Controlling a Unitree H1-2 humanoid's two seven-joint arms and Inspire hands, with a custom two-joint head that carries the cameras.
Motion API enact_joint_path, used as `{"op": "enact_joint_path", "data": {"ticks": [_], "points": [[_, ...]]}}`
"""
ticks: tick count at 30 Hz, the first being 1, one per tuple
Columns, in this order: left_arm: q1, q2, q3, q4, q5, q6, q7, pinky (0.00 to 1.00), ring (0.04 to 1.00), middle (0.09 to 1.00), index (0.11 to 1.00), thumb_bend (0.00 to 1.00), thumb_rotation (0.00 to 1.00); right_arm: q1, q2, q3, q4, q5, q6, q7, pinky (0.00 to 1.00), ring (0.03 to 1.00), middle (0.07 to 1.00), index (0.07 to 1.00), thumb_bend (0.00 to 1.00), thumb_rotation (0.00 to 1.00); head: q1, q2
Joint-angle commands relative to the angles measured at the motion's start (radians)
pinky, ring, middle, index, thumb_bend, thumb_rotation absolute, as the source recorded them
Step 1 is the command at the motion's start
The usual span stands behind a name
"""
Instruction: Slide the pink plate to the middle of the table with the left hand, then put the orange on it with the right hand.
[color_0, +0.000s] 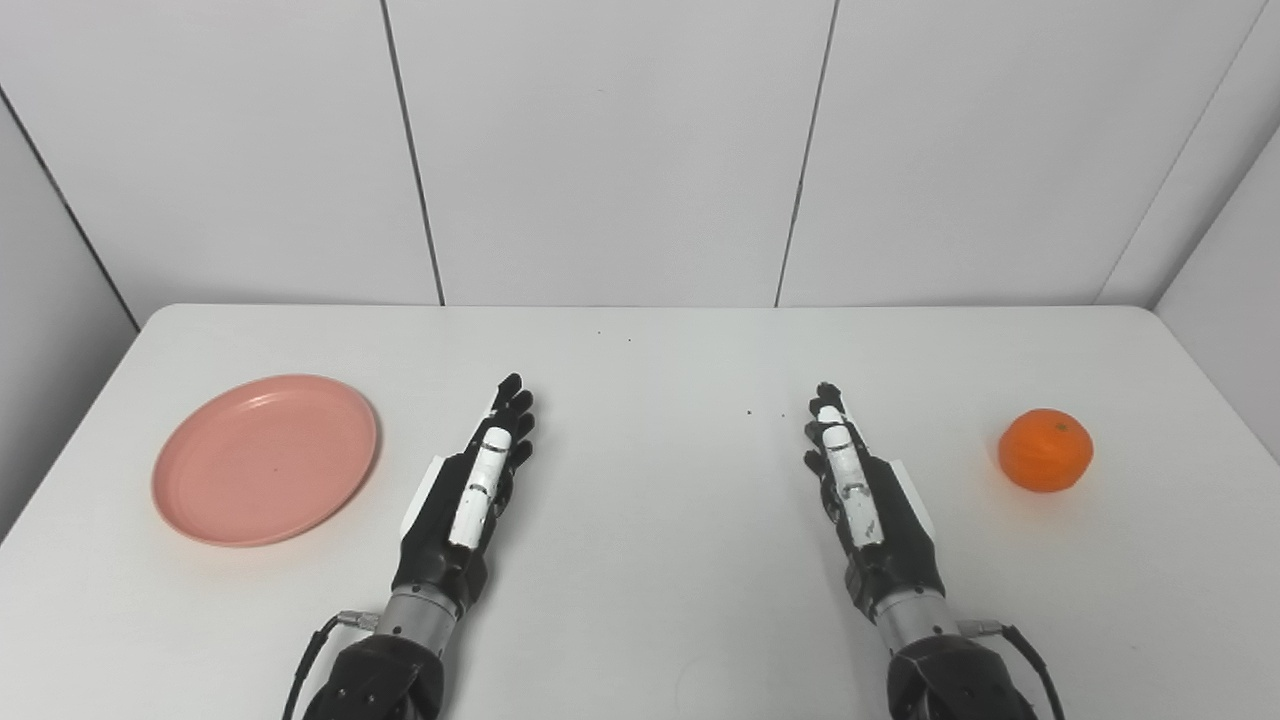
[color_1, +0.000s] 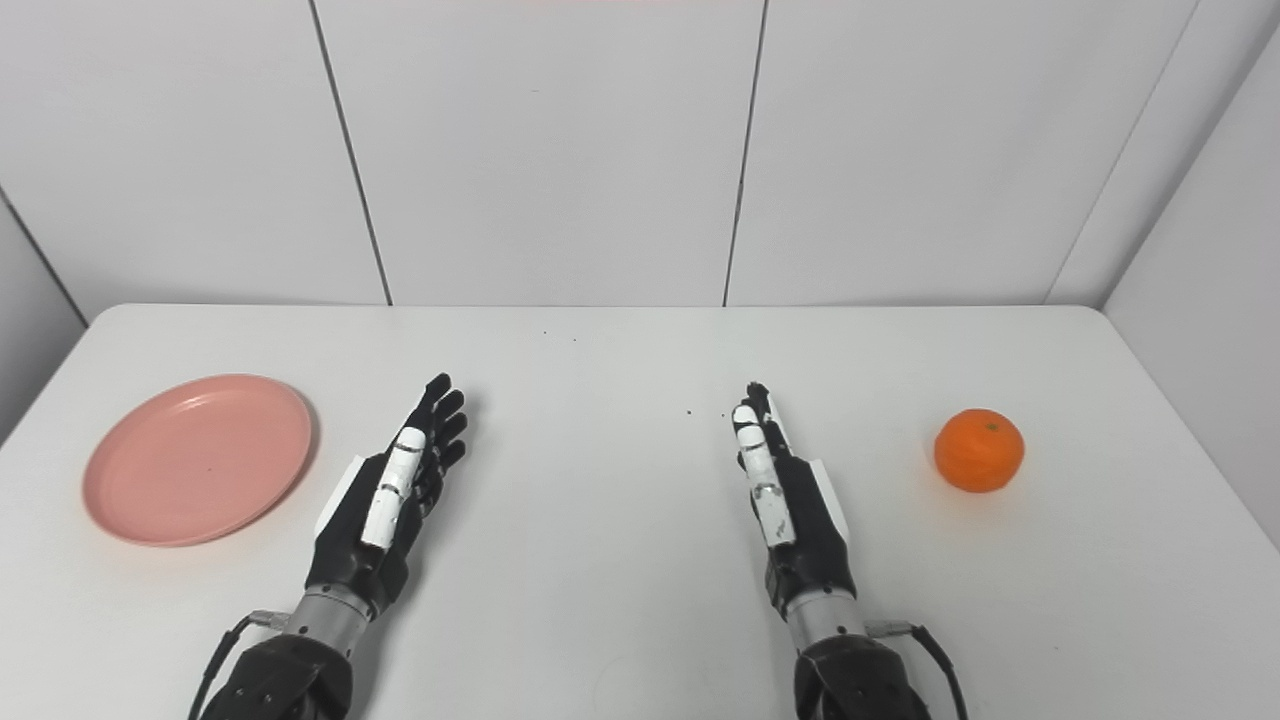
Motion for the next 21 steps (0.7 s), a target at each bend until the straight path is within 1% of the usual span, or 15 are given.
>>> {"op": "enact_joint_path", "data": {"ticks": [1, 12, 21], "points": [[-0.021, -0.009, 0.002, -0.020, -0.002, -0.035, 0.006, 1.00, 1.000, 1.000, 1.000, 0.39, 1.00, -0.029, 0.004, -0.003, -0.022, 0.002, -0.041, 0.001, 1.00, 1.000, 1.000, 1.000, 0.23, 1.00, 0.001, 0.000], [-0.021, -0.009, 0.003, -0.015, -0.004, -0.043, 0.004, 1.00, 1.000, 1.000, 1.000, 0.39, 1.00, -0.026, 0.003, -0.002, -0.016, 0.003, -0.053, 0.003, 1.00, 1.000, 1.000, 1.000, 0.23, 1.00, -0.001, -0.001], [-0.018, -0.011, 0.001, -0.020, 0.000, -0.041, 0.005, 1.00, 1.000, 1.000, 1.000, 0.39, 1.00, -0.028, 0.005, -0.003, -0.021, -0.004, -0.037, -0.003, 1.00, 1.000, 1.000, 1.000, 0.24, 1.00, 0.001, 0.000]]}}
